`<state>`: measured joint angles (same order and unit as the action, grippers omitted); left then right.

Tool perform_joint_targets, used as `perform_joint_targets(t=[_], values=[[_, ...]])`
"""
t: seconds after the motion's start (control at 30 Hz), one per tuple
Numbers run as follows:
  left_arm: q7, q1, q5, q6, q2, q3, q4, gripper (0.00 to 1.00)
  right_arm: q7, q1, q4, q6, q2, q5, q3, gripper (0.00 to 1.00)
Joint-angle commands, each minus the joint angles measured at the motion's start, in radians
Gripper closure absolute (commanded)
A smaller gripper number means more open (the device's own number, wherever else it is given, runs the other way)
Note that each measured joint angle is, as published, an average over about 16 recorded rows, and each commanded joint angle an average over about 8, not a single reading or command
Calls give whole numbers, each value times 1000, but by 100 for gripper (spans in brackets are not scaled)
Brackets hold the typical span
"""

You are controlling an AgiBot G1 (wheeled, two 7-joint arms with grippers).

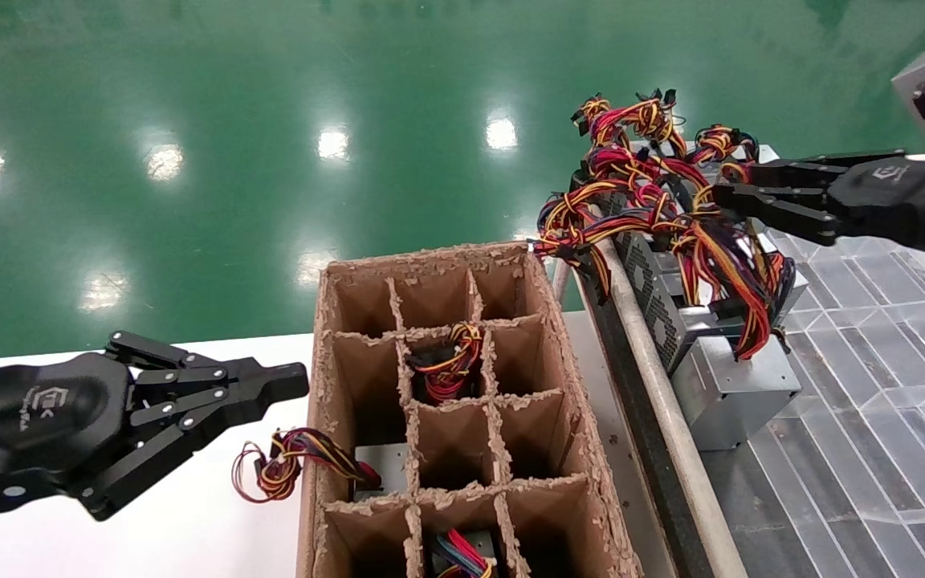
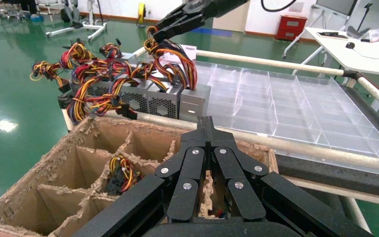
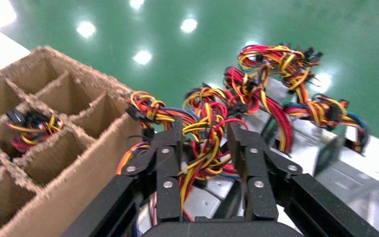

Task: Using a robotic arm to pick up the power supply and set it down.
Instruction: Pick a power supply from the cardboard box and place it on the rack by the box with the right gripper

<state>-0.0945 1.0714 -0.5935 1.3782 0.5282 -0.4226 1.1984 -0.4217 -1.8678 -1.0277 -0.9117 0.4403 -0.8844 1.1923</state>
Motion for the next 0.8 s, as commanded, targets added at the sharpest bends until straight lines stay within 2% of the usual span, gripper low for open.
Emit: perform_joint_targets(t=[0.03,0.53,0.67,0.8], values=[[0,0,0,0,0,0,0,100,-23,-19,-21,5,-12,-34,10,0],[0,0,0,0,0,0,0,100,-182,-95,-123,8,-30,-173,51,0],[0,0,0,0,0,0,0,100,-219,-105,-126,-24,-29,-154,51,0],[0,0,0,0,0,0,0,100,-233,-92,-92,-78,-27,-65,37,0]])
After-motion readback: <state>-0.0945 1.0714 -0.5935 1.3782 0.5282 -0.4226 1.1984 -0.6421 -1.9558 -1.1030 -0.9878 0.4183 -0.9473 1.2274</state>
